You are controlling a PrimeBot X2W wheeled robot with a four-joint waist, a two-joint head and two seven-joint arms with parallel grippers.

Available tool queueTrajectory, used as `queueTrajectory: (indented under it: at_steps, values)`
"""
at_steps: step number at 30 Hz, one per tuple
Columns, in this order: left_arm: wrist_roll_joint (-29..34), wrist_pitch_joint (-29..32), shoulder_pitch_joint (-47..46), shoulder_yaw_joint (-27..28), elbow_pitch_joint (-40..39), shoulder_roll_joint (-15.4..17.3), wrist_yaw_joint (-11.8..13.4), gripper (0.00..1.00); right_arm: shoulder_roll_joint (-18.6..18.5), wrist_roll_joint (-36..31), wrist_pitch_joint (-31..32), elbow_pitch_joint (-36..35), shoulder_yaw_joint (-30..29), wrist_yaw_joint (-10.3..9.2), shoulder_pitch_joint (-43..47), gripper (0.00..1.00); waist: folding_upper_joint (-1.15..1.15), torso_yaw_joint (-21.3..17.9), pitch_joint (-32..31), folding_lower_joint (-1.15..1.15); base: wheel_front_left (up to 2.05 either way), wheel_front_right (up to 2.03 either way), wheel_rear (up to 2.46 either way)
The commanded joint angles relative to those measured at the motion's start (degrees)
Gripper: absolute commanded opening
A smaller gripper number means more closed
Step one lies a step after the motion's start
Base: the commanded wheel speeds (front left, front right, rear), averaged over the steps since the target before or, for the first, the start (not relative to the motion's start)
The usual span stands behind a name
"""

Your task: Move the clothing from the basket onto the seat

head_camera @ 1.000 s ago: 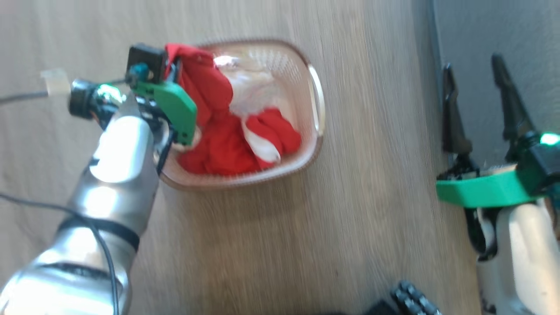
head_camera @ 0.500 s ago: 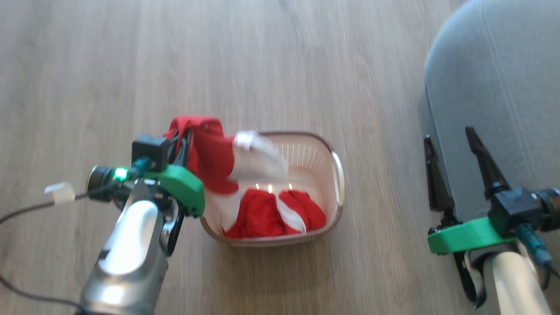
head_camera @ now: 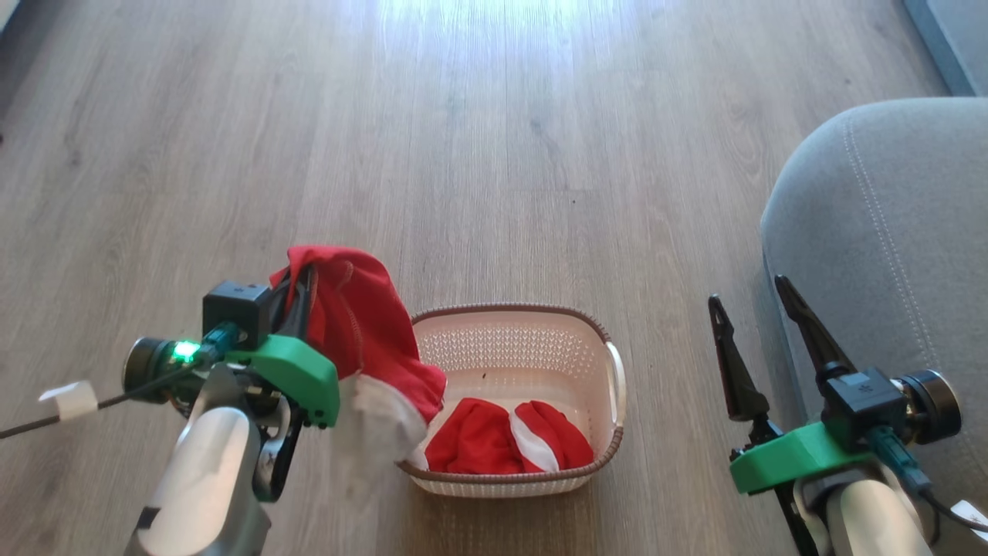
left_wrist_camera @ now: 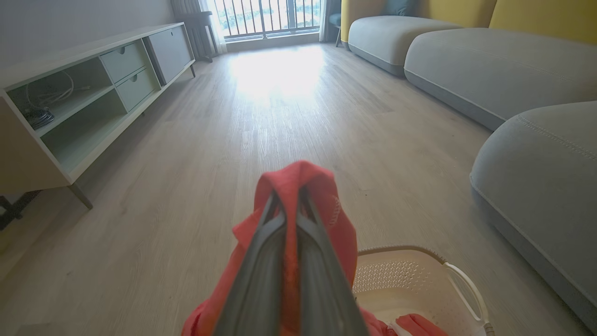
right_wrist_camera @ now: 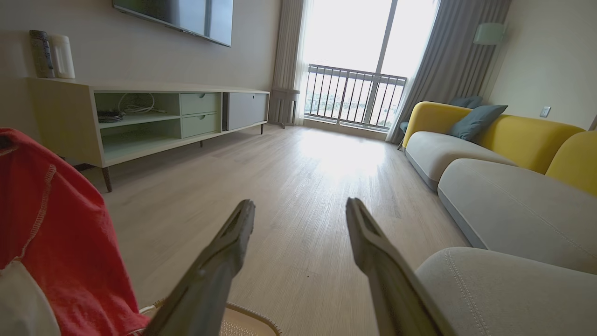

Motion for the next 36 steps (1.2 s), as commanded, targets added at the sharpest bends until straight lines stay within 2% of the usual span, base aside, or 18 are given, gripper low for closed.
queueTrajectory:
  at_steps: [1, 9, 18, 19, 28, 36]
  values:
    - [-0.6, 0.2, -1.7, 2.2, -2.9, 1.7, 0.8, 0.0, -1.0, 0.4, -0.4, -1.5, 1.5, -0.01, -0.8, 1.0, -0.01, 0.1, -0.1, 0.01, 0.0, 0.0, 0.0]
    - [-0.7, 2.7, 0.3, 2.0, -7.9, 2.7, 1.7, 0.0, -2.2, 1.1, -0.4, -0.3, 4.3, -0.01, -1.5, 1.0, -0.01, 0.1, 0.2, 0.01, 0.0, 0.0, 0.0]
    - [-0.6, 5.3, -0.1, -0.6, -13.1, 2.3, 0.9, 0.0, -4.3, 4.5, -0.4, 4.3, 16.6, -0.01, -8.1, 1.0, -0.01, 0.0, 0.5, 0.01, 0.0, 0.0, 0.0]
    - [-0.6, 5.3, -0.1, -0.6, -13.1, 2.3, 0.9, 0.0, -4.3, 4.5, -0.4, 4.3, 16.6, -0.01, -8.1, 1.0, -0.01, 0.0, 0.5, 0.01, 0.0, 0.0, 0.0]
    - [-0.6, 8.5, -1.7, -5.4, -18.8, 1.3, -2.4, 0.0, -5.9, 9.4, -0.4, 11.3, 26.8, -0.01, -16.0, 1.0, -0.01, 2.0, 0.1, 0.01, 0.0, 0.0, 0.0]
    - [-1.8, 11.0, -1.2, -9.5, -23.6, 1.1, -6.0, 0.0, -6.4, 12.5, -0.4, 14.1, 33.5, -0.01, -21.1, 1.0, -0.01, 3.0, -0.4, 0.01, 0.0, 0.0, 0.0]
